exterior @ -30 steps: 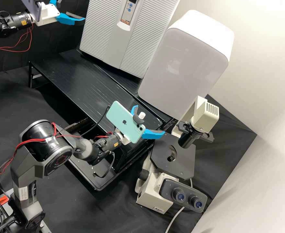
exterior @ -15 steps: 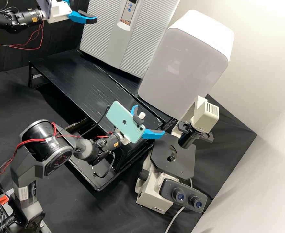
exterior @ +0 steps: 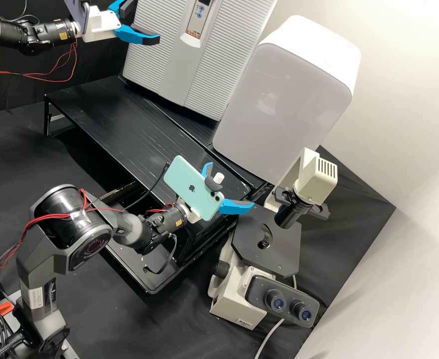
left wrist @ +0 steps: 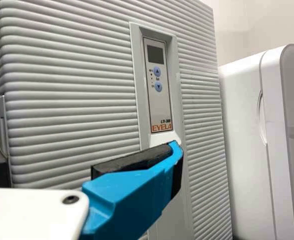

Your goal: Open the incubator door

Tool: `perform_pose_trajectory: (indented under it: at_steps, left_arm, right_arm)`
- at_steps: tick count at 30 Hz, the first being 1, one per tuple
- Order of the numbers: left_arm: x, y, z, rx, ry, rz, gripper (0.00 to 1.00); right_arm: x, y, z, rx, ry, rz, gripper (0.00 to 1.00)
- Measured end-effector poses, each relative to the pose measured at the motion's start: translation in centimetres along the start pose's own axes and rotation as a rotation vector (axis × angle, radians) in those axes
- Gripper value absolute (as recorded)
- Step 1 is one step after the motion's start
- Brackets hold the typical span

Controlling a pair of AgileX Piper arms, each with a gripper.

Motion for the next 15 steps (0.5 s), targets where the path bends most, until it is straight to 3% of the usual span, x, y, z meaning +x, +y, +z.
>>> perform_pose_trajectory:
  at_steps: [2,15]
  left_arm:
    - [0.0,0.0,0.01,-0.013,-0.001,0.0,1.0]
    - [0.14,-0.57,-0.01,-0.003,-0.01,-0.019,1.0]
  right_arm:
    - [0.0,0.0,0.0,0.0,0.0,0.0,1.0]
    - [0.0,0.0,0.0,0.0,0.0,0.0,1.0]
